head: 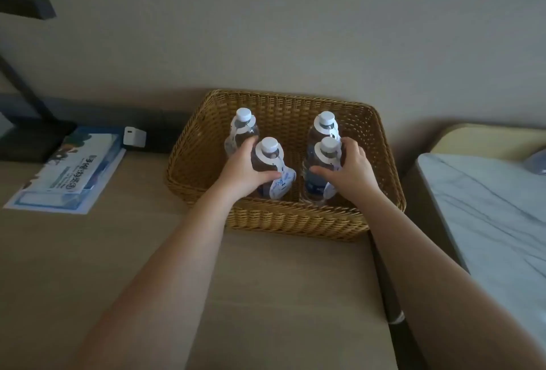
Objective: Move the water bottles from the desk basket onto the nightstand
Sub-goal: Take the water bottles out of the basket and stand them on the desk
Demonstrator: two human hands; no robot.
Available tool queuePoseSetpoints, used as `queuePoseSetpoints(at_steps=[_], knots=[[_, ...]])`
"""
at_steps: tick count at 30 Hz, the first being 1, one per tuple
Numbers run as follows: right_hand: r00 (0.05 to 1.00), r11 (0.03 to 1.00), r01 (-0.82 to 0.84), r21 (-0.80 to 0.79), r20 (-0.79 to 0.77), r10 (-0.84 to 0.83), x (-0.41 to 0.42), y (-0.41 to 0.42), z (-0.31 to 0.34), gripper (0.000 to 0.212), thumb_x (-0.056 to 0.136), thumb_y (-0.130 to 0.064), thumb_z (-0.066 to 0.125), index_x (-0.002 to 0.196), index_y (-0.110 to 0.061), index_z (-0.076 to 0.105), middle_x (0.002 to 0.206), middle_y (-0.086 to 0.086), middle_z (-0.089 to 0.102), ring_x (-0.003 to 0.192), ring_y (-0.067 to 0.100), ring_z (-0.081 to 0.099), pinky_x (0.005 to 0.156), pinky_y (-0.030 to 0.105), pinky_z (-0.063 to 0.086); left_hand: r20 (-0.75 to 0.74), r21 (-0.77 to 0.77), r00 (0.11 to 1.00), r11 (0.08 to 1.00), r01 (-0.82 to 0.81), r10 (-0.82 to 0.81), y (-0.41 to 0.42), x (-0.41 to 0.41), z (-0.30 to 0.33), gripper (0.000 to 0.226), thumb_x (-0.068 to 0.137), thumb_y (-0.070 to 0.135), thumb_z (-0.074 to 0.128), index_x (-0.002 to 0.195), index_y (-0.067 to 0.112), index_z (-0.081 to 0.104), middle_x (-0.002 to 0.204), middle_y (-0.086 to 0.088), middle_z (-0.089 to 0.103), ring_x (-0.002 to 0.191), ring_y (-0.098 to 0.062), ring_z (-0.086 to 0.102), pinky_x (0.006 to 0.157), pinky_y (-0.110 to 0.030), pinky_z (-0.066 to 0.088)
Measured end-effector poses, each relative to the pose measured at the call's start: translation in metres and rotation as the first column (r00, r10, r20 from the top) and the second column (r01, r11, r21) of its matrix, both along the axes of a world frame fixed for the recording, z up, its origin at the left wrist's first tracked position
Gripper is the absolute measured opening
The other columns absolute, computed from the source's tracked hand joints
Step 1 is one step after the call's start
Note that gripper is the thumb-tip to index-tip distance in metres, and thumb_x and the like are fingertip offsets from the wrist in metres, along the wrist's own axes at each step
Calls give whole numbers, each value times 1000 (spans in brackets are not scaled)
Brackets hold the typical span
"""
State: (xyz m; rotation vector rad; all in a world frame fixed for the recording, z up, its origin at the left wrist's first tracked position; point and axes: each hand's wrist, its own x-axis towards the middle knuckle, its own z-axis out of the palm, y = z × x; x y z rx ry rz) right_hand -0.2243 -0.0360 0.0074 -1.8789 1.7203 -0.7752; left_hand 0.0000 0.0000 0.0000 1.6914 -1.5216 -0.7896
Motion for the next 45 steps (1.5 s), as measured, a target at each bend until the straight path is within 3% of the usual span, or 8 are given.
queuePoseSetpoints(at_steps=[9,12,19,26,31,36,40,45], knots=[[997,995,-58,79,60,53,0,-17,-9,82,67,-35,85,132,-15,40,129,6,56,117,24,53,89,34,47,-121,170,989,980,100,-80,-20,7,-8,66,68,26,85,123,36,50,112,17,56,117,-13,49,94,-32,40],[997,995,-70,69,51,66,-1,-18,-13,78,67,-32,85,129,-16,41,124,5,59,113,23,56,86,33,48,-86,160,995,984,73,-60,-22,4,-7,69,67,27,87,126,32,51,114,14,56,114,-13,50,92,-30,41],[993,996,-86,-12,82,87,1,-12,-5,70,67,-30,82,124,-20,43,120,4,59,109,22,57,88,42,53,28,33,999,999,-31,30,-17,-10,5,68,66,31,86,125,21,54,121,2,63,114,-18,56,96,-37,48],[957,961,-155,-228,205,203,5,-1,45,59,69,-36,80,118,-27,48,111,-11,58,100,11,56,70,16,41,-42,-176,982,966,-190,185,9,-6,52,76,62,50,84,128,26,53,124,10,61,110,-7,56,87,-27,50],[906,905,-227,-360,262,332,36,12,97,59,68,-42,78,118,-27,49,94,-21,57,86,1,58,65,4,41,-152,-325,914,854,-405,376,46,5,102,74,57,62,78,120,31,55,102,27,58,94,10,55,73,-17,46],[800,856,-291,-428,381,463,83,36,135,58,69,-38,79,118,-26,50,89,-22,62,81,-8,61,68,8,46,-243,-371,857,773,-514,454,94,44,150,70,55,58,81,115,30,59,110,17,67,104,-3,63,90,-36,54],[726,820,-367,-439,415,548,132,62,147,58,70,-34,79,120,-22,52,95,-15,67,87,-3,64,75,18,53,-243,-394,822,722,-569,515,135,85,164,61,56,54,83,109,31,62,98,23,70,89,8,65,66,-14,52],[662,779,-477,-407,417,623,201,95,139,56,69,-33,80,117,-23,53,99,-11,69,92,5,67,82,38,56,-188,-365,778,692,-622,600,177,143,152,70,49,63,80,109,34,60,105,20,68,97,2,64,82,-31,54]])
